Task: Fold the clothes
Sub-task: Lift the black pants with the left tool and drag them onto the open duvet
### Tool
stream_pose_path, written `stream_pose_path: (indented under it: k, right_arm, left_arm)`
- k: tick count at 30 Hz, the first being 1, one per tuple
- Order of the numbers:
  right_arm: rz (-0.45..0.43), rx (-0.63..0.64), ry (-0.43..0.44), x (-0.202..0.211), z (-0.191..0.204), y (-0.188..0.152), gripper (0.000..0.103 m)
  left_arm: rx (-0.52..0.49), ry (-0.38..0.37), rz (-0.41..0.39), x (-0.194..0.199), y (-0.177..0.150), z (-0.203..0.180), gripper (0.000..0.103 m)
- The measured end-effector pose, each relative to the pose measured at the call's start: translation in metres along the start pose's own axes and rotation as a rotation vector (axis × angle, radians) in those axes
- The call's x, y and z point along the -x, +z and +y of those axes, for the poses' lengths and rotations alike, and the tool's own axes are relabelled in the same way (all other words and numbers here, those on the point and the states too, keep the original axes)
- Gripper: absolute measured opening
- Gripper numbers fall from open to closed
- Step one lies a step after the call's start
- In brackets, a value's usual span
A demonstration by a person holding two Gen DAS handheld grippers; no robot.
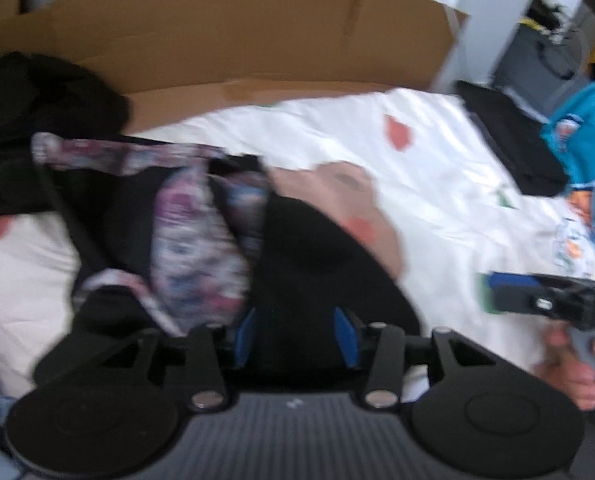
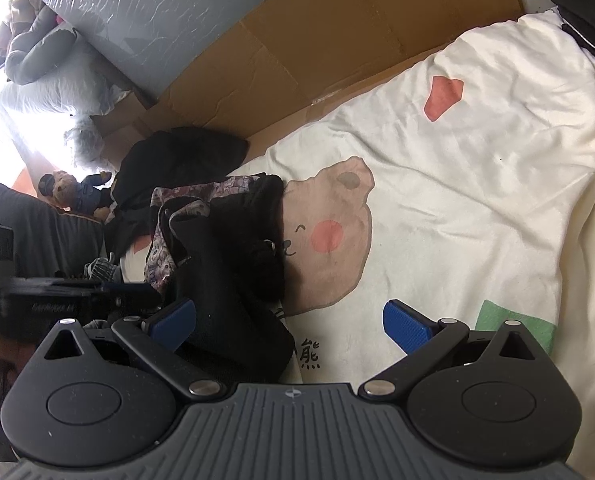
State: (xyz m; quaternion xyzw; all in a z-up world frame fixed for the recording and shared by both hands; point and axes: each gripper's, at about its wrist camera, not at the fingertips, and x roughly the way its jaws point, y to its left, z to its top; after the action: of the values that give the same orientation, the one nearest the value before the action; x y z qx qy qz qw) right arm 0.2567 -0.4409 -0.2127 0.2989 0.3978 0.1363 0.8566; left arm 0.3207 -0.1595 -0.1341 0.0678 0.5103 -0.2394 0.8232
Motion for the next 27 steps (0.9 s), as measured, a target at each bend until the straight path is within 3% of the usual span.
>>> stream_pose_path:
  k: [12, 20, 27]
  right_arm:
    - [0.005, 0.002, 0.006, 0.000, 0.001, 0.000, 0.103]
    - [0.025, 0.009, 0.005, -0.005, 0.004, -0.003, 0.103]
    - [0.035, 0.017, 0.001, -0.006, 0.006, -0.005, 0.103]
  left_arm:
    - [0.025, 0.057, -0.046, 0.009, 0.011, 0.021, 0.052]
    - [-0.043, 0.040, -0.025, -0.006, 0.005, 0.012, 0.051]
    - [-0.139, 0.132, 0.027, -0.030, -0.006, 0.004, 0.053]
